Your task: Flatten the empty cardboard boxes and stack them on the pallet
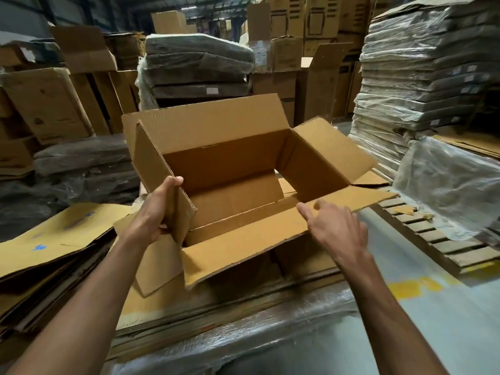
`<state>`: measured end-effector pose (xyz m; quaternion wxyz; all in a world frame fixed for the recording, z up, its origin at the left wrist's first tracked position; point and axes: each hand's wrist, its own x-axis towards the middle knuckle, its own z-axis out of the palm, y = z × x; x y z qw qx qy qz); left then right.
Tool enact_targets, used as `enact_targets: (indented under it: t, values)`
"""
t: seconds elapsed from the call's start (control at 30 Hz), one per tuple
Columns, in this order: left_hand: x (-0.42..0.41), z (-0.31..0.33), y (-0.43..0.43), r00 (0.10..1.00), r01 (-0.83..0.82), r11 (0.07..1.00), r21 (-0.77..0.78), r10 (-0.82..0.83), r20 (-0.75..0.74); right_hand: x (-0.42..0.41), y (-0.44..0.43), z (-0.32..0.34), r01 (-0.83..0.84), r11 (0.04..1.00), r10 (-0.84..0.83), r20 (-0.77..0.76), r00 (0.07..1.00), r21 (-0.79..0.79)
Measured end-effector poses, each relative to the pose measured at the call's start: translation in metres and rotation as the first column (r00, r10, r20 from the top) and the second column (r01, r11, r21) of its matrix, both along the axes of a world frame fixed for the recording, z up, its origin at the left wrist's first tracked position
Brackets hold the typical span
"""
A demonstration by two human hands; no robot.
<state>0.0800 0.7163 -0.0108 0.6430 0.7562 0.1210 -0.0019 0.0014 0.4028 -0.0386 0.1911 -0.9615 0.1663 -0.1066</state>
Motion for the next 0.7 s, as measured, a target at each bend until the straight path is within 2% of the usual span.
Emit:
enact_targets:
  t: [0.07, 0.13, 0.2, 0.27, 0.33, 0.4, 0.47, 0.57, 0.7]
  values:
    - [-0.002, 0.002, -0.01, 1.0, -0.023, 0.999, -0.036, 0.023, 0.016, -0.005, 0.002, -0.013, -0.01, 0.993, 0.013, -0.028, 1.0, 0.116]
    - [-0.006, 0.006, -0.014, 0.999, -0.007, 0.998, -0.057, 0.009, 0.036, -0.001, 0.003, -0.024, -0.012, 0.958, 0.009, 0.012, 1.0, 0.286]
    - [-0.011, 0.012, -0.014, 0.998, 0.02, 0.999, -0.046, -0.017, 0.067, 0.003, 0.008, -0.033, -0.018, 0.892, -0.043, 0.125, 0.991, 0.452]
    - [-0.01, 0.015, -0.011, 0.994, 0.013, 0.999, 0.045, -0.018, 0.107, 0.006, 0.015, -0.041, -0.015, 0.809, -0.159, 0.243, 0.957, 0.587]
    - [-0.008, 0.018, -0.009, 0.995, -0.02, 0.99, 0.14, 0.005, 0.101, 0.009, 0.021, -0.049, 0.019, 0.696, -0.325, 0.291, 0.9, 0.718]
    - [-0.005, 0.021, -0.01, 0.997, -0.015, 0.976, 0.216, -0.001, 0.073, 0.009, 0.031, -0.047, 0.038, 0.518, -0.45, 0.235, 0.861, 0.854]
    - [-0.008, 0.028, -0.013, 0.995, -0.014, 0.962, 0.272, -0.012, 0.096, 0.015, 0.042, -0.047, 0.022, 0.393, -0.471, 0.181, 0.863, 0.919]
    - [-0.02, 0.036, -0.011, 0.986, 0.02, 0.953, 0.303, -0.07, 0.153, 0.03, 0.054, -0.035, -0.081, 0.428, -0.384, 0.262, 0.885, 0.9]
    - [-0.04, 0.045, -0.013, 0.975, 0.15, 0.949, 0.277, -0.188, 0.115, 0.048, 0.042, 0.009, -0.068, 0.528, -0.373, 0.303, 0.877, 0.846]
